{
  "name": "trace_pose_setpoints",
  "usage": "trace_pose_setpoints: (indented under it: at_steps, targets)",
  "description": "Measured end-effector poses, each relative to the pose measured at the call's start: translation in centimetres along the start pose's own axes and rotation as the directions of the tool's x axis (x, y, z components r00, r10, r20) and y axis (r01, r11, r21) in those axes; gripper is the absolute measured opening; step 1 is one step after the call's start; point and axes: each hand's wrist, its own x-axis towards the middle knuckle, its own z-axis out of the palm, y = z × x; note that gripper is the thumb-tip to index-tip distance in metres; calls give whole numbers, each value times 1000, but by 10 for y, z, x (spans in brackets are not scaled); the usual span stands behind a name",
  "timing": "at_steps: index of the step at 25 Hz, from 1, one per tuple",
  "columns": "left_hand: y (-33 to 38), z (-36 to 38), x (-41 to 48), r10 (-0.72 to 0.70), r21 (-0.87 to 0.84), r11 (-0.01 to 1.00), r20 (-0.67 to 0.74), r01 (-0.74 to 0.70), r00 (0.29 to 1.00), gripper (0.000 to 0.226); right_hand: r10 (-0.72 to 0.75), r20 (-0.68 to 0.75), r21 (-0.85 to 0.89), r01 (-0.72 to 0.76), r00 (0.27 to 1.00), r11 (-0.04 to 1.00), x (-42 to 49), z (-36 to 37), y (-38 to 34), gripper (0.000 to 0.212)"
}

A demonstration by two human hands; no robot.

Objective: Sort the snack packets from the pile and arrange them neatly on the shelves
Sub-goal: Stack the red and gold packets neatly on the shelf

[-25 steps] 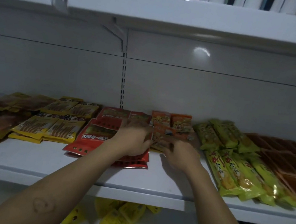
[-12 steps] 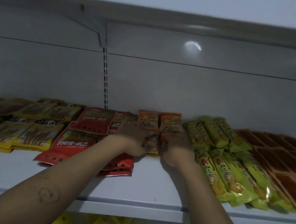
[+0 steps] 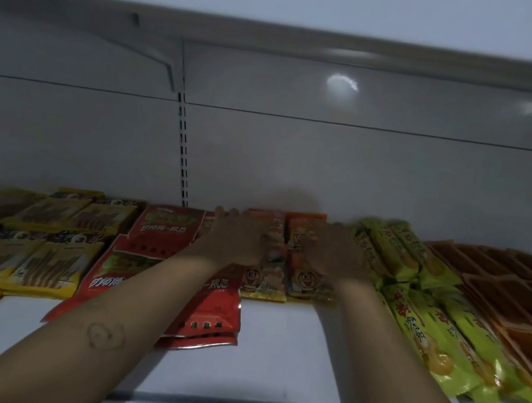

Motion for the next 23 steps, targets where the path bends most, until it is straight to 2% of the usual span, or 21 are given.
trace_pose_setpoints:
  at_steps: [2,5,9,13,15,17,19,21,23]
  targets:
    - [-3,3,19,-26,23,999,42,25,999,60,48,30,-60,-46,998,997,19,6,-2,37]
    - [-4,10,40,-14,30,999,66,12,998,61,39,134,-84,-27,990,996,38,20,-3,33]
    - [-5,12,53,16,-94,995,27,-13,999,60,16,146,-30,-12,989,999,47,26,2,33]
    - [-11,12,49,37,-156,987,63,-26,997,62,0,176,4,0,984,1000,42,22,-1,39]
    - [-13,7,41,53,-141,989,54,-45,997,62,7,131,6,-8,991,1000,30,13,-4,37]
    - [-12,2,22,91,-88,992,-59,-96,994,59,20,27,30,-20,999,999,6,3,-4,40]
    - [-7,1,-3,185,-33,981,-151,-192,971,56,34,17,-50,-33,999,998,-25,-1,-1,46]
    - [-1,4,-26,233,-24,971,-96,-237,968,48,55,89,-161,-40,995,986,-51,3,-3,48]
    - [6,9,-34,216,29,976,-14,-216,976,41,56,125,-190,-32,991,981,-64,12,-7,48]
